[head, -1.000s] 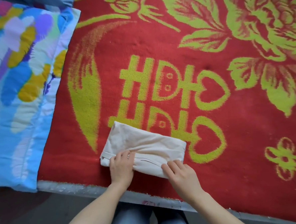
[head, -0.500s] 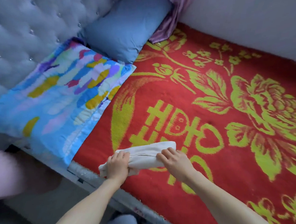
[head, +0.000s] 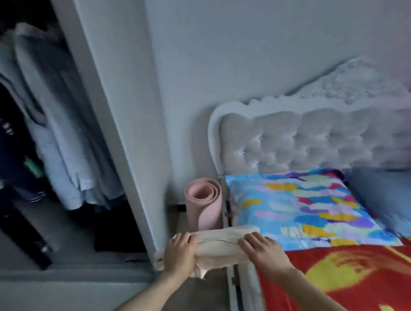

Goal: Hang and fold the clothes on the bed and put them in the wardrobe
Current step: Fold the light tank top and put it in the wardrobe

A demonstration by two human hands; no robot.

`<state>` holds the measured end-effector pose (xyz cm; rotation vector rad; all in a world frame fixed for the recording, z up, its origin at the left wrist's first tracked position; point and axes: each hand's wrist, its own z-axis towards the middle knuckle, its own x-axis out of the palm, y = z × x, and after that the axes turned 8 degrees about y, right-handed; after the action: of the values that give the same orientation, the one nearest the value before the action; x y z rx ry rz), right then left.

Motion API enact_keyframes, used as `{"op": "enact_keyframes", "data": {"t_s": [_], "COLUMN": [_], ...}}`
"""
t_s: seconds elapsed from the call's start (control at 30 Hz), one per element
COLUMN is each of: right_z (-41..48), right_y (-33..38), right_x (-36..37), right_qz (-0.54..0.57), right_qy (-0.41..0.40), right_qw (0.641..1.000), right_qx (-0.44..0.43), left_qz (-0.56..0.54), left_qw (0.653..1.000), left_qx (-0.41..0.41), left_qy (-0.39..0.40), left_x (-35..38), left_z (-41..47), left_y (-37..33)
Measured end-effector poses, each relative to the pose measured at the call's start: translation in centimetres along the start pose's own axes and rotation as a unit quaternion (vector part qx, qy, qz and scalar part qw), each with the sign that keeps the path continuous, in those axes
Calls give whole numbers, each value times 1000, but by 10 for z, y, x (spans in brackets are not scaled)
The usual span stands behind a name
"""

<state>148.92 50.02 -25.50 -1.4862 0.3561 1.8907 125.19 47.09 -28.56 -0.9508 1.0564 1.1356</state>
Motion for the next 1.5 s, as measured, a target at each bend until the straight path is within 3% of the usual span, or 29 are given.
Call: {"op": "enact_keyframes", "data": {"t_s": [0.13, 0.33, 0.7, 0.87, 1.2, 1.5], "right_z": [82, 151, 279, 317, 402, 520], "right_y": [58, 152, 330, 398, 444, 461], "right_x": [-10, -8, 41, 53, 124, 230], "right_qz": [14, 20, 62, 94, 132, 164], "right_qy": [-71, -45, -59, 2, 71, 54], "right_qw": [993, 982, 969, 969, 956, 960], "right_qx": [-98, -183, -232, -227, -254, -221], "left_qz": [27, 18, 41, 26, 38, 71], "left_qw": [991, 972, 956, 950, 946, 945], "left_qx": [-132, -232, -287, -308, -312, -303], "left_qy": [-2, 20, 39, 41, 74, 100], "left_x": [-43, -62, -66, -58, -14, 43], "left_z": [-49, -125, -223, -258, -255, -185], "left_y": [73, 158, 349, 413, 515, 646]}}
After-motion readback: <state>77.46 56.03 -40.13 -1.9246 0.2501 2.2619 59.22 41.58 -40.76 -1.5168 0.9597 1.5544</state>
